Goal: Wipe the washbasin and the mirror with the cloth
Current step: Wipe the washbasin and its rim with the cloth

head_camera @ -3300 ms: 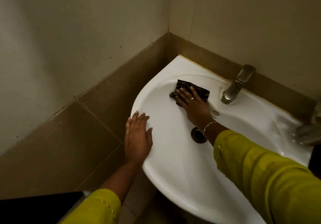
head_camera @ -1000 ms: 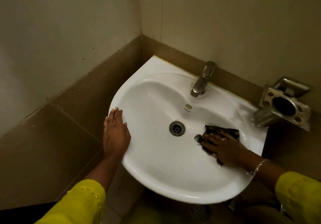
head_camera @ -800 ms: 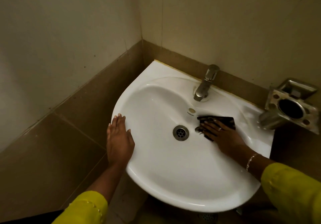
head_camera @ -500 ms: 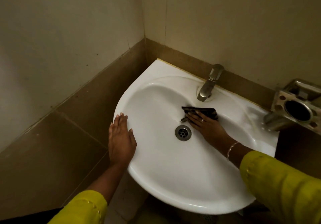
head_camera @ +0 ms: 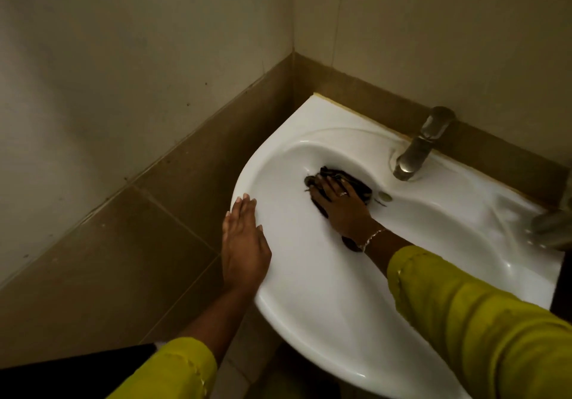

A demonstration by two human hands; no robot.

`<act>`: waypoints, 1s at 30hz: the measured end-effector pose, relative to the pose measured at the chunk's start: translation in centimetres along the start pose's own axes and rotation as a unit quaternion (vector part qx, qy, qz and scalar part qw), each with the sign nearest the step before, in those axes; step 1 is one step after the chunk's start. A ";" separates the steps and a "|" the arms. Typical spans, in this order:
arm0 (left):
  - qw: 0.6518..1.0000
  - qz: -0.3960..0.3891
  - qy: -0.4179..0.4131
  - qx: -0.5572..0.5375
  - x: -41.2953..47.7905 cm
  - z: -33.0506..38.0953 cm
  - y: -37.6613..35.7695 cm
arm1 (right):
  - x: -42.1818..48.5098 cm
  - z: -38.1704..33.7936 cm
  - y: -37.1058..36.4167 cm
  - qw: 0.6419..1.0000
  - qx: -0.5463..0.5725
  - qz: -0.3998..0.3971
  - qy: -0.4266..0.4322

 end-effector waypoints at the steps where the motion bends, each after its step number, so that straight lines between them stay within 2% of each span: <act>1: 1.000 0.002 -0.001 0.001 0.0 0.0 0.0 | 0.7 -0.2 0.0 0.999 0.051 0.018 0.002; 3: 1.000 0.006 -0.002 0.004 -0.1 0.1 0.1 | 1.7 -1.1 0.1 0.992 0.105 -0.062 -0.029; 5: 1.000 0.005 -0.001 0.005 -0.1 0.2 0.1 | 2.3 -2.0 0.2 0.986 0.129 -0.090 -0.053; 7: 1.000 0.003 -0.001 0.003 0.0 0.2 0.1 | 2.6 -2.9 0.6 0.970 0.210 -0.106 -0.060; 10: 1.000 0.005 -0.001 -0.007 -0.1 0.1 0.1 | 2.7 -4.4 1.8 0.920 0.371 -0.122 -0.036; 15: 1.000 0.006 0.009 -0.021 0.0 0.0 0.1 | 1.4 -7.9 2.0 0.846 0.524 -0.095 0.025; 20: 1.000 -0.001 0.004 -0.027 0.0 0.2 0.0 | -0.6 -9.9 1.6 0.832 0.541 -0.112 0.049; 25: 1.000 -0.002 0.008 -0.019 0.0 0.5 0.4 | -3.1 -11.3 1.2 0.852 0.497 -0.155 0.049; 30: 1.000 0.000 0.013 -0.021 0.1 0.3 0.3 | -6.2 -11.5 1.5 0.851 0.489 -0.181 0.066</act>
Point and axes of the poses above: each hand's wrist, its own x-axis towards the middle knuckle, its own y-axis out of the back of the hand, z = x × y, the point moved 3 cm from there along x, towards the middle knuckle, and after that the axes turned 12 degrees about x, right-handed, at the moved point
